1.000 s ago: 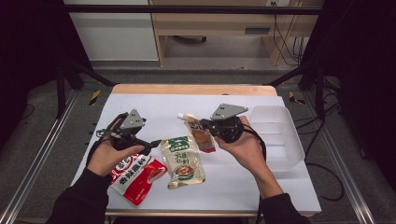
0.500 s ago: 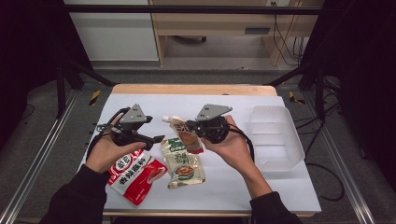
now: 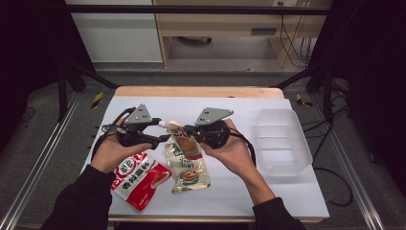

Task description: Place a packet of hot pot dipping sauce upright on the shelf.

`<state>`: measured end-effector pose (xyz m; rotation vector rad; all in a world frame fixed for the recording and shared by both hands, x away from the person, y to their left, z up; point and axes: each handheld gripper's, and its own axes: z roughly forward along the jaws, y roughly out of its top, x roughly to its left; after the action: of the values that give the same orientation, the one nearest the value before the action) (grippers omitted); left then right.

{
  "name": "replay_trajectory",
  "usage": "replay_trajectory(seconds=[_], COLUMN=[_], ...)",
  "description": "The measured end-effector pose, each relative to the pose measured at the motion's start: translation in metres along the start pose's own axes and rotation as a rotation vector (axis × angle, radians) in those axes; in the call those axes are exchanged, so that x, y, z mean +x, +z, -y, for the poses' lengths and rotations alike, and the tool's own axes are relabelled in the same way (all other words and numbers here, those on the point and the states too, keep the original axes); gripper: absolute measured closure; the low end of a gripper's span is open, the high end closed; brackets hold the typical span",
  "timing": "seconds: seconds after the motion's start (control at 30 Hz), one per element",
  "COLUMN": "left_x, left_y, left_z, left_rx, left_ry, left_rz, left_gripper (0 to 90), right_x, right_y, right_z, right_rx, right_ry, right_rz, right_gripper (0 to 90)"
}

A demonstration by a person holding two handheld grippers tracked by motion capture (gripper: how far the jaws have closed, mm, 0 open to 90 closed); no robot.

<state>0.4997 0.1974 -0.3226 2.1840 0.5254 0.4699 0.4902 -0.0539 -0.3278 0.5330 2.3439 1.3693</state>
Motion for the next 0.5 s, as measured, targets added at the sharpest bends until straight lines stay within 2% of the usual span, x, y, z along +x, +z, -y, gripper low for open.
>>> replay_trajectory(seconds=[0.23,0.5], left_x=[0.0011,0.0025], left_y=[0.002,0.0058], left_z=[-0.0034,-0.0033], left_rx=[0.004,0.004], left_ry=[0.022,0.028], left_rz=[0.011,0.022], left_gripper=[42.6,51.6], right_x=[0.0035,0.005], right_y=[0.0032,0.0046], right_z=[-0.0005,-0.0003], right_rx=[0.005,0.0], right_ry=[-0.001,0.003], right_rz=[-0.02,-0.034], right_gripper=[90.0,90.0])
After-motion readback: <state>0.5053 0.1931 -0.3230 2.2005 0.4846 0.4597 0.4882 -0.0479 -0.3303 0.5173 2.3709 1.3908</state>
